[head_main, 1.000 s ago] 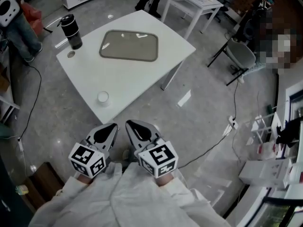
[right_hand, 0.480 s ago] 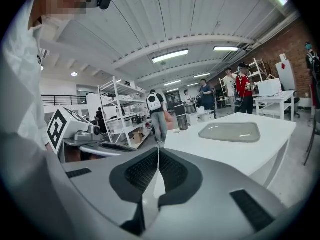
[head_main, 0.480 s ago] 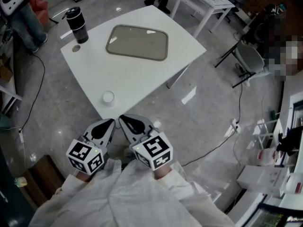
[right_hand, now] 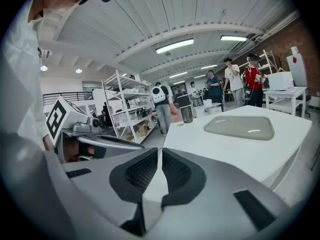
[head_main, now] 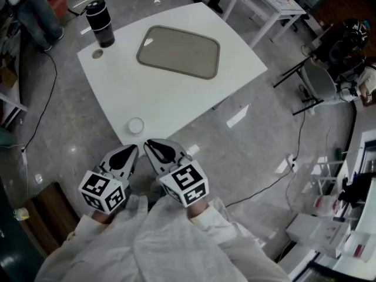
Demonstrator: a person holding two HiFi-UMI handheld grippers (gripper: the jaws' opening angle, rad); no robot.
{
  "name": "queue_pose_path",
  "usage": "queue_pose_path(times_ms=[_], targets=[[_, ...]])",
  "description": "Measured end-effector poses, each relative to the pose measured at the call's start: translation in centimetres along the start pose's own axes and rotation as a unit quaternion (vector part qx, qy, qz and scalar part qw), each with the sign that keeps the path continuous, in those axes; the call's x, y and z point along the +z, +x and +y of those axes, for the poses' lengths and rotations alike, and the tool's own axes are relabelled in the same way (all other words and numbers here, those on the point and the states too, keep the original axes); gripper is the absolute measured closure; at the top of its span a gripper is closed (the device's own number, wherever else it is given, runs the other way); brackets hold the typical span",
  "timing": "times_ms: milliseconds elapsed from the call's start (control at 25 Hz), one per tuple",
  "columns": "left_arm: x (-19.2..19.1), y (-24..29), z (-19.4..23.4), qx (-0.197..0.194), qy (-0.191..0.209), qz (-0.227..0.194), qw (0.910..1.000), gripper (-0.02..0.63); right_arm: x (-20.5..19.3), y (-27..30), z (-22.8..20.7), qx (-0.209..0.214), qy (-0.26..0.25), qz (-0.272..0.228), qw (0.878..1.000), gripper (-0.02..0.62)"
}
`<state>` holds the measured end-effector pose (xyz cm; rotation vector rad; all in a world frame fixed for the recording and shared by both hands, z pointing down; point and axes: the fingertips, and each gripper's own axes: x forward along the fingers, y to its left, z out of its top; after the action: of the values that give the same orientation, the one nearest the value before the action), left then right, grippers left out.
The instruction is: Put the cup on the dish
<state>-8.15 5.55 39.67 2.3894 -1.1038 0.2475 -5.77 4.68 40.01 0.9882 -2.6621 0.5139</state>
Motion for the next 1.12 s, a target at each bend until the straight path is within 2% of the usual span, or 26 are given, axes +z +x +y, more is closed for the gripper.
queue_pose_path(times_ms=[480, 760, 1000, 1120], targets=[[0.3, 2.5, 3.6, 0.05, -0.029, 0.01, 0.9983, 0.597, -1.1, 3.8, -2.0, 0.056, -0.024, 0.044, 0.997, 0.564], [-0.2, 2.4, 5.8, 0.077, -0.043, 0.008, 0.9961, 0.598, -2.4, 5.7, -2.8, 0.072, -0.039, 0.061, 0.995, 0.498], [-1.2, 2.0, 7.0, 0.099, -0.064, 0.006, 0.993, 0.598, -3.6, 7.1, -2.8, 0.085, -0.065, 0.076, 0.991, 0.378], [-1.9, 2.0, 7.4, 0.1, -0.071, 0.012, 0.9924, 0.598, -4.5, 7.9, -2.5, 0.089, -0.08, 0.089, 0.989, 0.352]])
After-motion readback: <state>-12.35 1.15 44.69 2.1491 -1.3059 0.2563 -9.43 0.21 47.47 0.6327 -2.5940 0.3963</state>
